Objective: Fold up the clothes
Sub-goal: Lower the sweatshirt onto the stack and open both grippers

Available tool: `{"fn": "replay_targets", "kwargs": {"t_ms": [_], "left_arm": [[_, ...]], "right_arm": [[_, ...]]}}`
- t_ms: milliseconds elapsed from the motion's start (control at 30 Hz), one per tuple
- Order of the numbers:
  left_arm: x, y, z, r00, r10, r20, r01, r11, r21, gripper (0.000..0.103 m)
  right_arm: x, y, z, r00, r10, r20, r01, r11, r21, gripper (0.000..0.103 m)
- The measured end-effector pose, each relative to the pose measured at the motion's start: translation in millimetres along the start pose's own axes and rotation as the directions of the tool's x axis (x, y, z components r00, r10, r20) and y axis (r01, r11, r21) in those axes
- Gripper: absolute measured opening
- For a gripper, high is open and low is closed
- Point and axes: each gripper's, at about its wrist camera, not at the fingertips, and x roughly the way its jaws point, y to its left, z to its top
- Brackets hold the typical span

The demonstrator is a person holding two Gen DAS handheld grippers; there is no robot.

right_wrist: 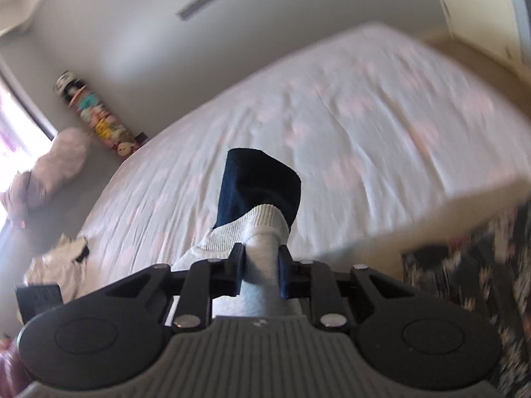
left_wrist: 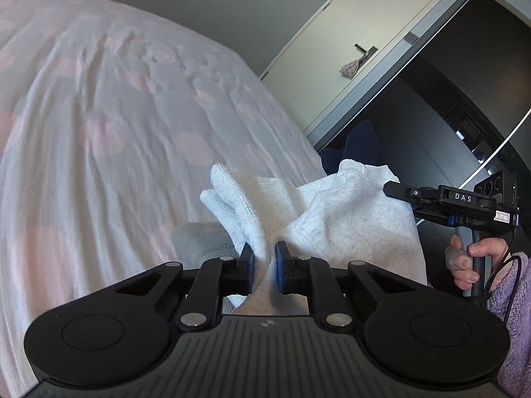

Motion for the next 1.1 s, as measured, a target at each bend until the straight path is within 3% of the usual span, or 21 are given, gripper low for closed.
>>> {"fn": "replay_targets", "kwargs": {"t_ms": [167, 300, 467, 600, 667, 800, 933, 1100], "left_arm": [[9, -2, 1, 0.998, 0.049, -0.026, -0.048, 0.999, 0.017, 0.01], [21, 1, -2, 0.992, 0.103, -0.073, -0.098, 0.993, 0.07, 0.01], [37, 8, -3, 0.982, 0.124, -0.141, -0.118, 0.992, 0.054, 0.01], [38, 9, -2, 0.98, 0.125, -0.152, -0.121, 0.992, 0.039, 0.011], [34, 9, 1, 0.981, 0.118, -0.156, -0.116, 0.993, 0.02, 0.015], [9, -1, 5, 0.986, 0.11, -0.129, -0.11, 0.994, 0.005, 0.022], [-16, -10, 9, 0.99, 0.102, -0.1, -0.103, 0.995, -0.009, 0.038], [-45, -42, 3, 0.991, 0.048, -0.124, -0.045, 0.999, 0.027, 0.039]], "right_arm": [[16, 5, -1, 0.993, -0.111, -0.043, 0.105, 0.989, -0.108, 0.022], [39, -13, -10, 0.984, -0.166, -0.071, 0.16, 0.984, -0.08, 0.022], [63, -22, -18, 0.965, -0.236, -0.114, 0.225, 0.969, -0.101, 0.022], [63, -20, -18, 0.959, -0.256, -0.122, 0.247, 0.965, -0.084, 0.022], [64, -20, -18, 0.956, -0.266, -0.125, 0.258, 0.963, -0.076, 0.031], [30, -12, -17, 0.969, -0.233, -0.076, 0.233, 0.972, -0.008, 0.041], [-20, 0, -35, 0.979, -0.196, -0.045, 0.198, 0.98, 0.031, 0.047], [-81, 2, -91, 0.977, -0.212, -0.001, 0.21, 0.967, 0.142, 0.048]]}}
